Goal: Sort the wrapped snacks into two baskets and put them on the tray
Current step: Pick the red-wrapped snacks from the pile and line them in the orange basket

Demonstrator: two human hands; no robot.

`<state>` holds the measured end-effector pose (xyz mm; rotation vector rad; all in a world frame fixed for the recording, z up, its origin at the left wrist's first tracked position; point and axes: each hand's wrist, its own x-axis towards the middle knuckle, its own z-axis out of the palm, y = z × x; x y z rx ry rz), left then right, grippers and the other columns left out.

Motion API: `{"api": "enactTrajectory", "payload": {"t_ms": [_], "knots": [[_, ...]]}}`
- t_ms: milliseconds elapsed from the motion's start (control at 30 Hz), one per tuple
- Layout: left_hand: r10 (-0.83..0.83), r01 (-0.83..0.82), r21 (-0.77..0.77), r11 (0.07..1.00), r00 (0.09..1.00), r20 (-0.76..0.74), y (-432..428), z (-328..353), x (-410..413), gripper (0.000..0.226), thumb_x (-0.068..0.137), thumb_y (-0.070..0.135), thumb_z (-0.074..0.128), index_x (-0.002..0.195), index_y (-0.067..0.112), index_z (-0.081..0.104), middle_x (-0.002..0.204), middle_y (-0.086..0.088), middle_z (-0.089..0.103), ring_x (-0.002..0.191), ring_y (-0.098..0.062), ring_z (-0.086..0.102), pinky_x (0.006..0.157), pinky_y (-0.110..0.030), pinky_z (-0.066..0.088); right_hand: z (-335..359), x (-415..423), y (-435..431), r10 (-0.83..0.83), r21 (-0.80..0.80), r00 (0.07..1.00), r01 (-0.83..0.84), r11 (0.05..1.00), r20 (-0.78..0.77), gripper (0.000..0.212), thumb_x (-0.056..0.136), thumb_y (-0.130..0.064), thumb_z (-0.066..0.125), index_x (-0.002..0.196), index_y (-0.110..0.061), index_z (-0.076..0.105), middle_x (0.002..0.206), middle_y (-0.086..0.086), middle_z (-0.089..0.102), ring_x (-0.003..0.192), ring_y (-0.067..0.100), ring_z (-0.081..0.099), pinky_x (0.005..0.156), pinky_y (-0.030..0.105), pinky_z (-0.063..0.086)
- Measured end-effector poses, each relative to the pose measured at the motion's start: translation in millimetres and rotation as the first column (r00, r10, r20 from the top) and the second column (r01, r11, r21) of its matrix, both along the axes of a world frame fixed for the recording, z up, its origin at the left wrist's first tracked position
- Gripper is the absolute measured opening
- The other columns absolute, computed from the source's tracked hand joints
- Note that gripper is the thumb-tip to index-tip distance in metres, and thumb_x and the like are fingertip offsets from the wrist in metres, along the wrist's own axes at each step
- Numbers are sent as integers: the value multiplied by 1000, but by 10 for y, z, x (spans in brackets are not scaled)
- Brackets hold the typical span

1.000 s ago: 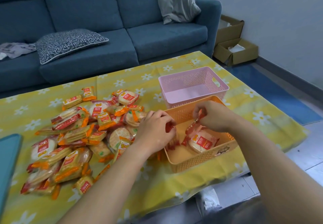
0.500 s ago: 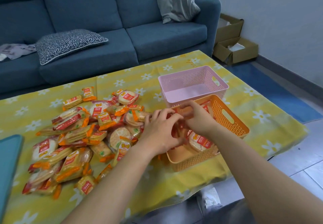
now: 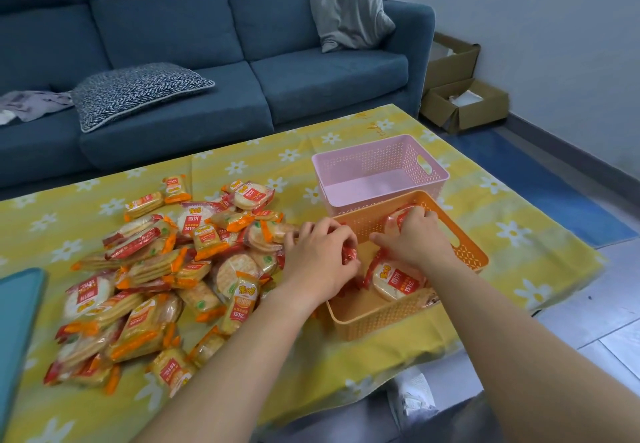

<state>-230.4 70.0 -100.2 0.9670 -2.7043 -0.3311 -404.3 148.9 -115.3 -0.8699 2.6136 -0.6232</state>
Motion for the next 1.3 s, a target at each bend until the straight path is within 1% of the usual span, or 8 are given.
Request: {"api": "enactTrajectory", "payload": {"t_ms": [267,467,567,800,1000,1067,1133,1300], "knots": [[10,-10,12,1000,1000,3,40,18,8,23,83,53,62,103,44,55,121,17,48,118,-17,42,101,-46,30,139,33,-32,-139,-170,990,132,977,-32,33,88,-33,65,104,-12,46,100,11,61,81,31,61,57,36,46],[42,-42,-18,999,999,-19,43,-22,20,28,85,56,61,110,44,56,123,18,51,118,-15,43,98,-44,28,432,137,90,-4,-322,1000,5,947,6,22,82,-35,64,88,-17,53,69,-1,65,51,13,65,42,26,47],[52,-52,-28,998,999,-15,40,-29,12,36,85,57,61,116,43,54,126,15,51,121,-17,43,100,-45,27,362,312,136,144,-383,987,-104,918,77,25,78,-38,72,86,-23,54,75,-7,62,61,7,58,48,21,36],[15,-16,-46,999,1000,-20,65,19,-9,73,78,51,70,138,51,29,136,7,47,125,-24,42,102,-49,29,259,287,112,293,-218,939,-253,943,178,27,72,-21,80,92,-19,62,80,-6,66,74,12,62,60,26,47],[-45,51,-124,991,998,52,16,12,-61,44,80,54,66,121,49,53,140,8,44,129,-22,32,100,-47,23,423,113,174,414,43,883,-433,900,220,31,80,-36,68,106,-19,72,106,3,71,97,22,64,90,40,55],[-36,41,-127,991,999,36,19,-1,-64,40,79,57,65,117,49,54,137,10,46,128,-21,32,99,-47,23,461,117,244,464,202,851,-513,834,244,48,70,-57,73,106,-24,70,104,-3,70,94,17,64,87,38,56],[-34,38,-129,991,999,27,20,-6,-64,38,79,57,64,115,49,54,135,11,46,127,-20,32,99,-47,24,459,139,305,527,293,821,-571,767,221,40,72,-48,76,105,-27,70,98,-6,69,86,13,64,74,30,54],[-34,37,-123,992,999,24,11,-22,-53,42,78,59,66,117,48,54,135,11,47,127,-19,32,99,-47,24,651,-69,365,386,88,922,-387,918,29,12,79,-12,62,90,-14,63,82,3,68,75,21,65,57,31,52]]}}
